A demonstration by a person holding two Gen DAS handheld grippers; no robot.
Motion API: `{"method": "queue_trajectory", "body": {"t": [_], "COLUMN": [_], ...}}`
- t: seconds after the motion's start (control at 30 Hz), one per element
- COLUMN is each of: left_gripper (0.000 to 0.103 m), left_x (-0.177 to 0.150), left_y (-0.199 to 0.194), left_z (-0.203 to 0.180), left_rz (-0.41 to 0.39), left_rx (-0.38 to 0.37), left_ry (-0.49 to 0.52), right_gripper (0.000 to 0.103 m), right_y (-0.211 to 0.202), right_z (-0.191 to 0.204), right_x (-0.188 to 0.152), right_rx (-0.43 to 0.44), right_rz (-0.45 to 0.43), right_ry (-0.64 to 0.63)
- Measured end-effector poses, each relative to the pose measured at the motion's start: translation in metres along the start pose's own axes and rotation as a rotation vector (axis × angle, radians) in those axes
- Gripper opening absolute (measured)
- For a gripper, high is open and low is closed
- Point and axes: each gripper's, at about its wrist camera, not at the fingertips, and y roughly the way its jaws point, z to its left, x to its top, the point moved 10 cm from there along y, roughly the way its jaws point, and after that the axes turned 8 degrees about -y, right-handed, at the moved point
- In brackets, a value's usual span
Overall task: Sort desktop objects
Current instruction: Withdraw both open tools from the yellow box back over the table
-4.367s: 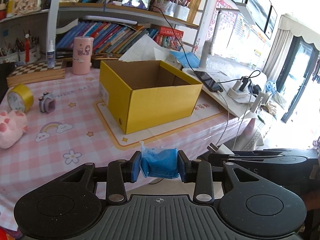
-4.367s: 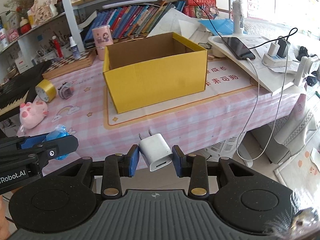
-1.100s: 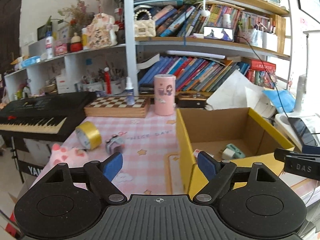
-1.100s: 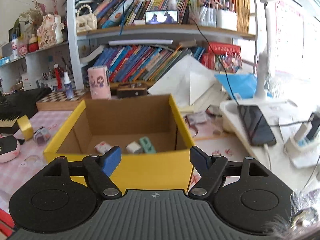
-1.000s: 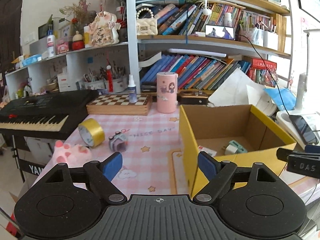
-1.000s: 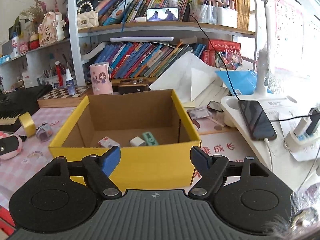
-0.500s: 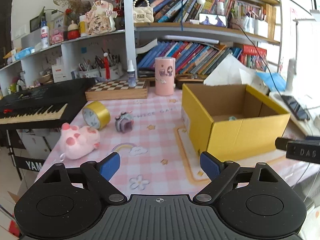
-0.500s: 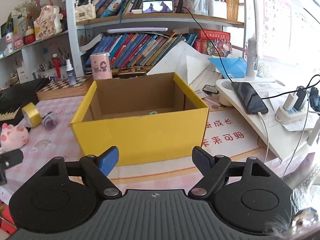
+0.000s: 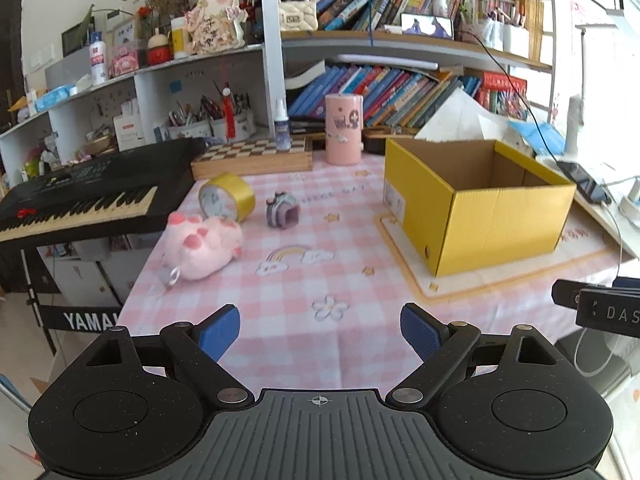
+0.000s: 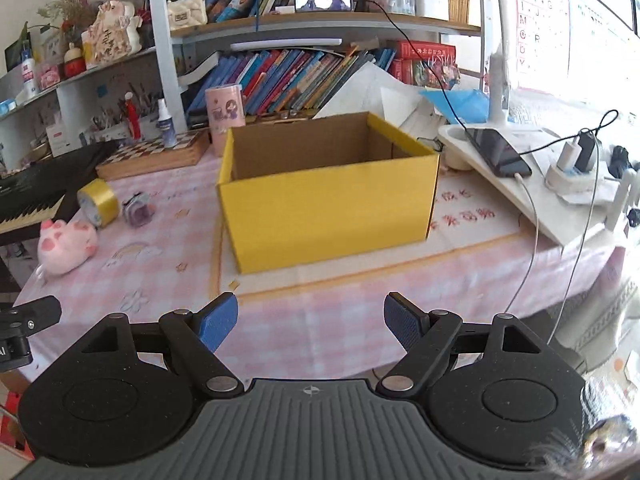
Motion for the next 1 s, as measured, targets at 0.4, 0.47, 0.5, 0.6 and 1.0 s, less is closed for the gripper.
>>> {"method": "queue_trajectory", "body": {"t": [0.4,0.47,0.5,0.6,1.0], "left_gripper": [0.09,0.09,0.09,0.09,0.09], "left_x": [-0.022,-0.023,-0.024,-0.023,-0.024], "left_y": [-0.02,-0.022,-0.023,-0.026,-0.03], "left_z": [0.041,0.05,0.054,0.064,0.093], "left_rz": [0.036,0.038,0.039,0.036,0.031], "left_rx": [0.007,0.019,0.026,0.042,0.071], "left_ry": [0.003,-0.007,-0.013,-0.024,-0.075], "right_gripper": [0.079,0.079,0.079,0.079,0.079], "right_y": [-0.018,-0.019,-0.02,-0.021,-0.019], "right_z": [0.052,0.061,0.065,0.075,0.107], "right_x": [-0.023,-0.022,-0.021,-0.019,-0.013], "right_rx": [0.043,0.056,0.063,0.077,0.131], "right_rz": [0.036,0.029,0.026,0.019,0.018], "right_ry": [-0.009,-0.022,-0.027,-0.035,-0.09]}}
